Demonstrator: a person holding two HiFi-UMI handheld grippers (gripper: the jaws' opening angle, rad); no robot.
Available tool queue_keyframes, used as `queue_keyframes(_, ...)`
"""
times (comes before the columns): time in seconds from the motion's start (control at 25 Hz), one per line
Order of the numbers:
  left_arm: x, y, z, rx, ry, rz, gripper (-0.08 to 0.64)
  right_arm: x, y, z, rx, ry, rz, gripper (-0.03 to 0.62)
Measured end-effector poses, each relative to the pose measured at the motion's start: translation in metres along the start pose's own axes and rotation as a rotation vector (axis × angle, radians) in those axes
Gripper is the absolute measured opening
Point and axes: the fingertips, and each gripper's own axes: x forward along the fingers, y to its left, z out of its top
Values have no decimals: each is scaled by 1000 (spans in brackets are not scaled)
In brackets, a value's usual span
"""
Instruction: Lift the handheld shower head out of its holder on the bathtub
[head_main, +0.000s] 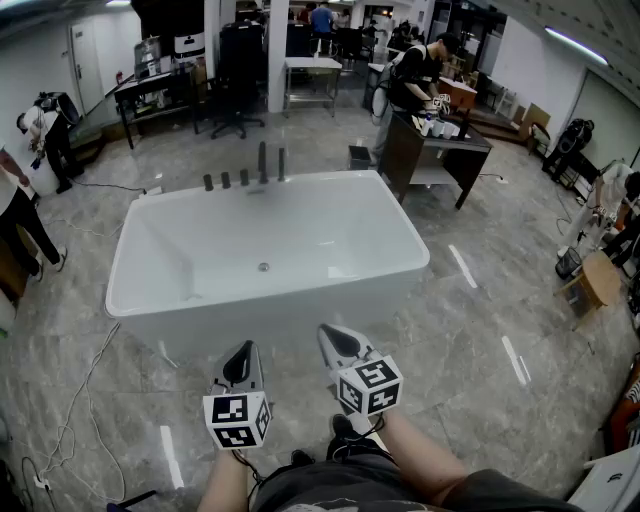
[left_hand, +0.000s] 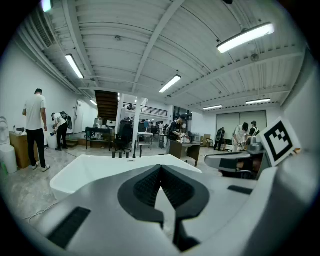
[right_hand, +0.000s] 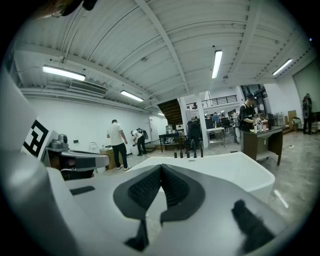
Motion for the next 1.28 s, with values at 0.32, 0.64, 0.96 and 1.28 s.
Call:
queue_keyframes(0.32, -1, 3, 2, -22, -17, -6, 14, 6, 8, 0, -3, -7, 28, 25)
queue_keyframes(0.64, -6, 4, -1, -38, -10, -2, 14, 3, 14, -1, -7, 2, 54, 25)
queue_keyframes(0.96, -10, 8, -3, -20, -25, -13, 15, 4, 13, 0, 25, -27, 31, 26)
queue_keyframes(1.28, 9, 11, -7, -4, -6, -19, 15, 9, -21, 3, 74, -75, -21, 28)
